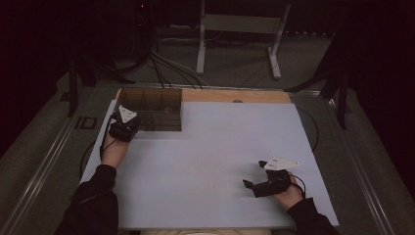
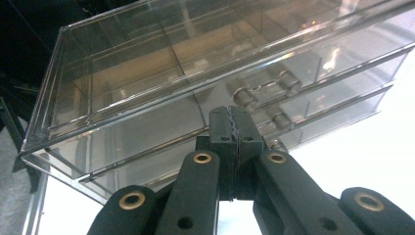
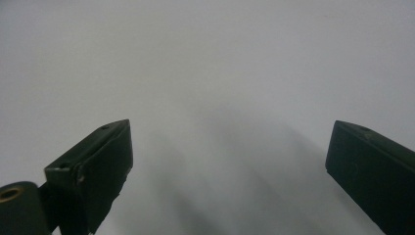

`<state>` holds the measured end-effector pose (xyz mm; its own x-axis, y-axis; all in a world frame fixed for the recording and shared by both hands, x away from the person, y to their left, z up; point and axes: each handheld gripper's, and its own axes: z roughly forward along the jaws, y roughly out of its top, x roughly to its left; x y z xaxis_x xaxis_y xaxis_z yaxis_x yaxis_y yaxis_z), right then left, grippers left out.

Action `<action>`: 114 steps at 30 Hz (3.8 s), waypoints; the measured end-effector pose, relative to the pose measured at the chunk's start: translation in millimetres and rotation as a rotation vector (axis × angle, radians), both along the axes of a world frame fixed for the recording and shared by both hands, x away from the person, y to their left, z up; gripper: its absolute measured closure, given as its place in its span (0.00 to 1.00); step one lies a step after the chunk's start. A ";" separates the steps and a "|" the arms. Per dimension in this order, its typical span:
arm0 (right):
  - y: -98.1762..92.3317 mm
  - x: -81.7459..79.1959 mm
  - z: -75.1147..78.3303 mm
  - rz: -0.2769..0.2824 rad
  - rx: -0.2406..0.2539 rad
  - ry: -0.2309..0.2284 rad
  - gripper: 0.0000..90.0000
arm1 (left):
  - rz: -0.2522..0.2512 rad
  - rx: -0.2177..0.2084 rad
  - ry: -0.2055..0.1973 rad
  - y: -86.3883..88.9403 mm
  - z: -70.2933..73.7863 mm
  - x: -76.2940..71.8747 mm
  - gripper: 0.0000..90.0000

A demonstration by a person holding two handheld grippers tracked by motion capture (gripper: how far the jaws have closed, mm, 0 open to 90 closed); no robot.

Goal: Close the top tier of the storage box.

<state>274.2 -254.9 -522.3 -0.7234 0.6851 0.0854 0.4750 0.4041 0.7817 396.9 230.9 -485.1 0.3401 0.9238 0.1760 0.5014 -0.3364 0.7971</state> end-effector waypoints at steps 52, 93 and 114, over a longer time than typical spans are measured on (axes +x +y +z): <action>-0.9 1.1 1.8 0.002 0.013 -0.007 0.04 | -0.166 -0.025 0.190 -26.1 10.8 -8.1 0.00; -1.0 -0.2 4.1 0.002 0.024 -0.013 0.04 | -0.531 -0.114 0.217 -55.3 23.5 -47.1 0.00; 0.9 0.0 4.1 0.007 0.024 -0.016 0.04 | -0.544 -0.095 0.247 -48.5 -13.3 -92.5 0.00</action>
